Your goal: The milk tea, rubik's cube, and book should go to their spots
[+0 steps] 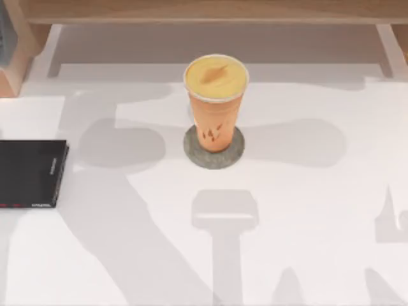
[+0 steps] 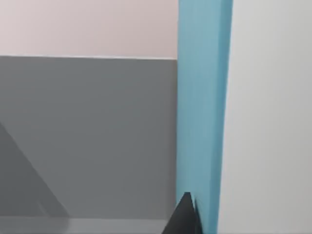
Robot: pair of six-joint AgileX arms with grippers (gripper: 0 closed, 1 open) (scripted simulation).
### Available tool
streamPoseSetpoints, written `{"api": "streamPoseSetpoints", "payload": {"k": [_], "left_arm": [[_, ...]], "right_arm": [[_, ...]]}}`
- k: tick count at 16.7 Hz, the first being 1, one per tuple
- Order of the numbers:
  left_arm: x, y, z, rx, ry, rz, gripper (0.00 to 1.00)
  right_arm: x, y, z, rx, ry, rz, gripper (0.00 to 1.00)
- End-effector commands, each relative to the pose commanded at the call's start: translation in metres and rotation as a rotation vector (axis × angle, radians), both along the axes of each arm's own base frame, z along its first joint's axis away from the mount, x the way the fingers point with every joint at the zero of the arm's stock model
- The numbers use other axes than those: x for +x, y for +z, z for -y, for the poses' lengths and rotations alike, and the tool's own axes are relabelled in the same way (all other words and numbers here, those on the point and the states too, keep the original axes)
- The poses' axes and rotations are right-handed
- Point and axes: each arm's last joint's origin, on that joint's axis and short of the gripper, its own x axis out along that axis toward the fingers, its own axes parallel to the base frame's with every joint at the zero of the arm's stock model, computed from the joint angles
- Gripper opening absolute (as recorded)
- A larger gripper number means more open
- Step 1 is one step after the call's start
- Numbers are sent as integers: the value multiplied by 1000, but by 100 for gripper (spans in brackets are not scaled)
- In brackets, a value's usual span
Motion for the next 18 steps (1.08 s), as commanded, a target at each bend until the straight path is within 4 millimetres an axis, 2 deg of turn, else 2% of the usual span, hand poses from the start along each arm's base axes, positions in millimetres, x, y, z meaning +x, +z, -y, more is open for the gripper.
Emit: {"api": "streamPoseSetpoints", "payload": {"k": [10, 13, 16, 18], "left_arm": [[-9, 10, 2, 39, -1, 22, 0], [-32, 35, -3, 194, 46, 113, 0], [-69, 68, -8, 451, 144, 228, 0], [-96, 81, -7, 662, 221, 275, 0]], "right_arm": [[0, 0, 0, 0, 0, 0, 100], [0, 0, 0, 0, 0, 0, 100], [0, 0, 0, 0, 0, 0, 100], [0, 0, 0, 0, 0, 0, 100]]}}
